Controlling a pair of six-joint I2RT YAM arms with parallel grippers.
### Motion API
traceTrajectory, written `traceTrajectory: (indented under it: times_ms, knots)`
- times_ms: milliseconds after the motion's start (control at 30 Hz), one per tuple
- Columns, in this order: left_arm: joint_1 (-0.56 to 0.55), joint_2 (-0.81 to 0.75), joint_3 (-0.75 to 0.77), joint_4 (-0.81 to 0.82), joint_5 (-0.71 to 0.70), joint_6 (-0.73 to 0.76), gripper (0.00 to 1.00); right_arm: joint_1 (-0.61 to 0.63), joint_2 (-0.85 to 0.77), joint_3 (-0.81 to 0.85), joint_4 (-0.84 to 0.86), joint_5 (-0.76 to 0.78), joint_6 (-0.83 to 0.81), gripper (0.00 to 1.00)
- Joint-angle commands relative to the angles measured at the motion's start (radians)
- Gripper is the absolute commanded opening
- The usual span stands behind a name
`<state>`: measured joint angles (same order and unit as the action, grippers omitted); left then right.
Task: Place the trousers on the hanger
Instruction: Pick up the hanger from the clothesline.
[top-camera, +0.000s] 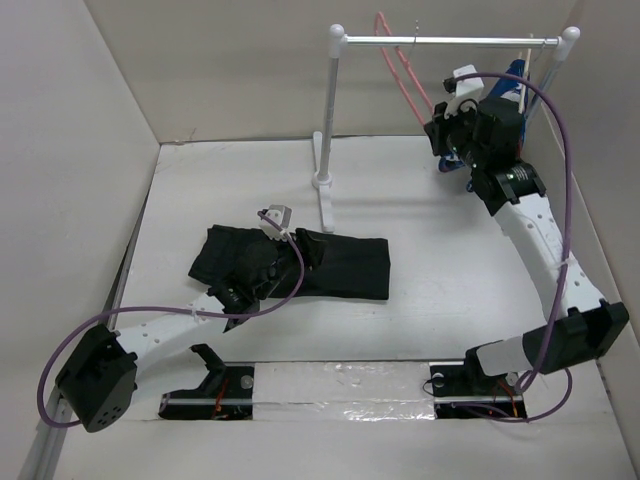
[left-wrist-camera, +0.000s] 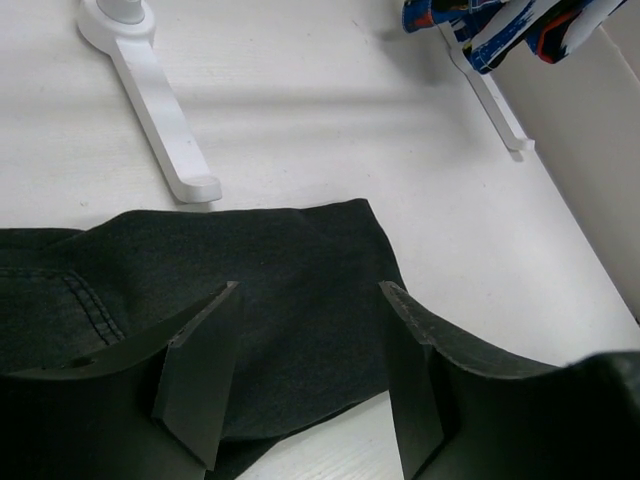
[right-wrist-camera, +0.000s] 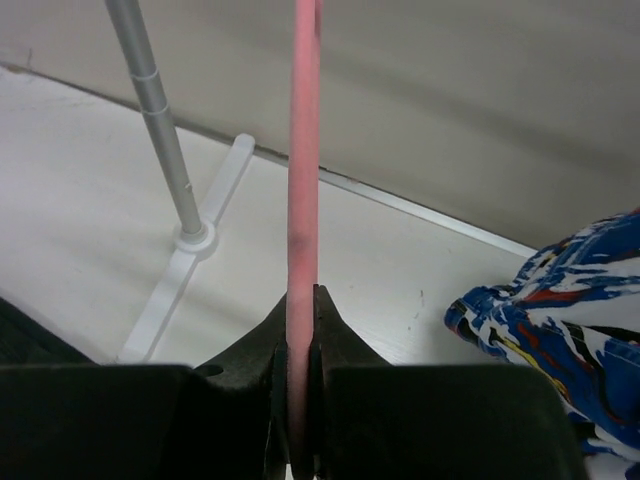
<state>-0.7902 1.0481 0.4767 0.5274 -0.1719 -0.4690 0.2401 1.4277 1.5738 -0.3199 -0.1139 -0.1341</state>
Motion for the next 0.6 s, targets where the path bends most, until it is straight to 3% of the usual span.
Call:
traceTrajectory:
  times_ms: [0,233,500,567]
  knots:
    - [0.000,-0.014,0.039,0.031,-0.006,0.004,0.53,0.013,-0.068,-0.053,0.088,0.166,0.019,0.00]
    - [0.000,-0.002,0.042,0.052,0.069,-0.010,0.57,0.070,-0.186,-0.273,0.087,0.318,0.082,0.00]
    - [-0.021,0.116,0.071,0.175,0.268,-0.149,0.55,0.263,-0.407,-0.803,0.123,0.537,0.374,0.00]
    - [-0.075,0.176,0.117,0.189,0.235,-0.178,0.55,0.292,-0.424,-0.871,0.130,0.545,0.421,0.00]
